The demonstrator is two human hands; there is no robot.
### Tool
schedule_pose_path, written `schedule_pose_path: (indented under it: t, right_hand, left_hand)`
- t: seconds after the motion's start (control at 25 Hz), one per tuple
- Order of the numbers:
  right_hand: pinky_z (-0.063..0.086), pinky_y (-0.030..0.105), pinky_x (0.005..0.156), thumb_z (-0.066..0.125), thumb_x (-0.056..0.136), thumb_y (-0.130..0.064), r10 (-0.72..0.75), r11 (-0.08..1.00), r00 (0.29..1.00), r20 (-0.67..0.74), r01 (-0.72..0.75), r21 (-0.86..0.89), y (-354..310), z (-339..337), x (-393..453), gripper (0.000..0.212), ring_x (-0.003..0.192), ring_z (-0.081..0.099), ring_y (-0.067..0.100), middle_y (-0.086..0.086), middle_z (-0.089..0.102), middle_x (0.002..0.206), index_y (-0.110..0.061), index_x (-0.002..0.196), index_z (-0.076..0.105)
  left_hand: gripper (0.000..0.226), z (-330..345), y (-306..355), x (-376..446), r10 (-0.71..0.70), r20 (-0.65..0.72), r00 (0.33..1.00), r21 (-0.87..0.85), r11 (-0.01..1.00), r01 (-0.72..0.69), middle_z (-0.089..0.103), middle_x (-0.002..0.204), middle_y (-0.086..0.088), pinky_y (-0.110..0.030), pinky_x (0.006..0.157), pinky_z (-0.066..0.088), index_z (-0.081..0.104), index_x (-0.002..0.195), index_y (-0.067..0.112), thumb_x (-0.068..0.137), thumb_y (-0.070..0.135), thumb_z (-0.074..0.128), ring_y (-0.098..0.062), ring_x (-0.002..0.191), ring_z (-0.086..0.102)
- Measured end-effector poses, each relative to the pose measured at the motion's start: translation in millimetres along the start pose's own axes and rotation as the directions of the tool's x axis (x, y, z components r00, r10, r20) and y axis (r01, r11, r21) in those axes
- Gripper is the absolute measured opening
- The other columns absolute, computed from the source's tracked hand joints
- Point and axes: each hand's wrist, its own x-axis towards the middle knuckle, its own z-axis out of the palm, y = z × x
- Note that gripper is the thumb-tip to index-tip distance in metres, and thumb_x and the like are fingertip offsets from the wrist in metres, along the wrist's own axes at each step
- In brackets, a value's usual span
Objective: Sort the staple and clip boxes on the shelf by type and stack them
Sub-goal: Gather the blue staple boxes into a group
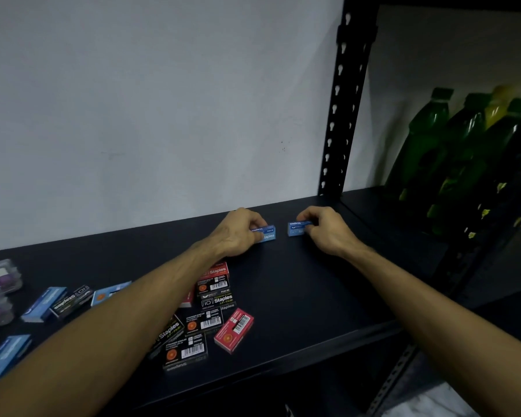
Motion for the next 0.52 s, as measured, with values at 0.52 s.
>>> schedule_pose_path:
  t: [0.52]
  right_hand:
    - [0.041, 0.012, 0.068, 0.052, 0.091, 0.002, -0.024, 0.999, 1.0, 0.012, 0.024, -0.025, 12, -6, 14, 0.03, 0.091, 0.06, 0.005, -0.005, 0.067, 0.102, -0.023, 0.098, 0.068]
  left_hand:
    - [0.024, 18, 6, 20, 0.071, -0.036, 0.997, -0.013, 0.997, -0.071, 0.065, 0.094, 0.006, -0.012, 0.062, 0.04, 0.07, 0.113, 0.018, 0.09, 0.013, 0.065, 0.0, 0.074, 0.055]
